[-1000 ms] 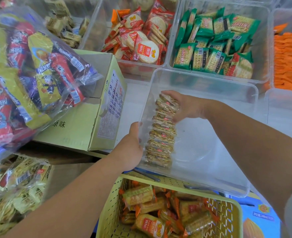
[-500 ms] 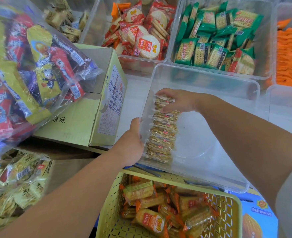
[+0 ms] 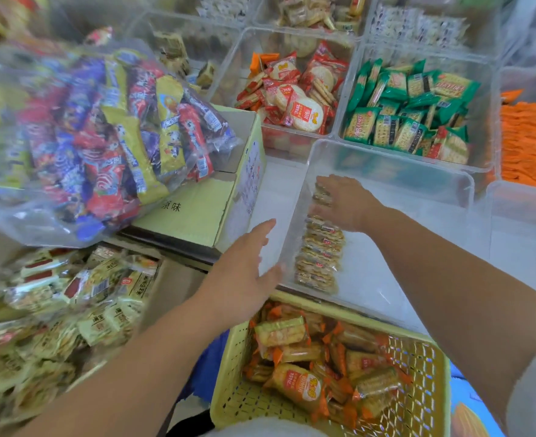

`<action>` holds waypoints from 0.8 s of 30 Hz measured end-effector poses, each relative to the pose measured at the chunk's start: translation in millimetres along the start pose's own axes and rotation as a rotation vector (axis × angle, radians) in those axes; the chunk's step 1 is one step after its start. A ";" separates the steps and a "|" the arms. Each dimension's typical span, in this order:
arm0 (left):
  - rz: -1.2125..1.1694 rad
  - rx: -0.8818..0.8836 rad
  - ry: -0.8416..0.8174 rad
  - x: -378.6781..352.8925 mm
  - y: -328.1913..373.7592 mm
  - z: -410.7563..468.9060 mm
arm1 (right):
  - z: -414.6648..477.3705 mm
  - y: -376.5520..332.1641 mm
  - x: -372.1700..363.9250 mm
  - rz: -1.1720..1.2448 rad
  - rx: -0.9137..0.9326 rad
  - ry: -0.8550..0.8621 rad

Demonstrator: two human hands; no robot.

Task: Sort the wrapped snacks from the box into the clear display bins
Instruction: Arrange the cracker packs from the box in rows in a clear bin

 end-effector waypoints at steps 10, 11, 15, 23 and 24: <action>-0.002 0.172 0.493 87.8 -131.9 -216.2 | -124.8 -196.3 -22.7 0.230 0.287 0.440; 0.001 0.229 0.494 94.2 -154.1 -229.4 | -137.6 -224.1 -35.2 0.240 0.345 0.434; 0.110 0.354 0.501 130.3 -221.6 -265.1 | -172.8 -324.7 -101.9 0.083 0.465 0.310; 0.344 0.369 0.411 226.8 -316.9 -245.0 | -166.8 -389.5 -181.6 -0.173 0.170 0.175; 0.357 0.343 0.364 230.8 -322.4 -233.4 | -166.2 -389.9 -182.6 -0.201 0.138 0.187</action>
Point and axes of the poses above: each hand's wrist, its own z-axis towards the middle knuckle, its own x-axis out of the back of the hand, y = z × x, the point moved 9 cm from there along z, towards the middle knuckle, and after that the axes turned 10 degrees about -y, right-handed, at the moved point
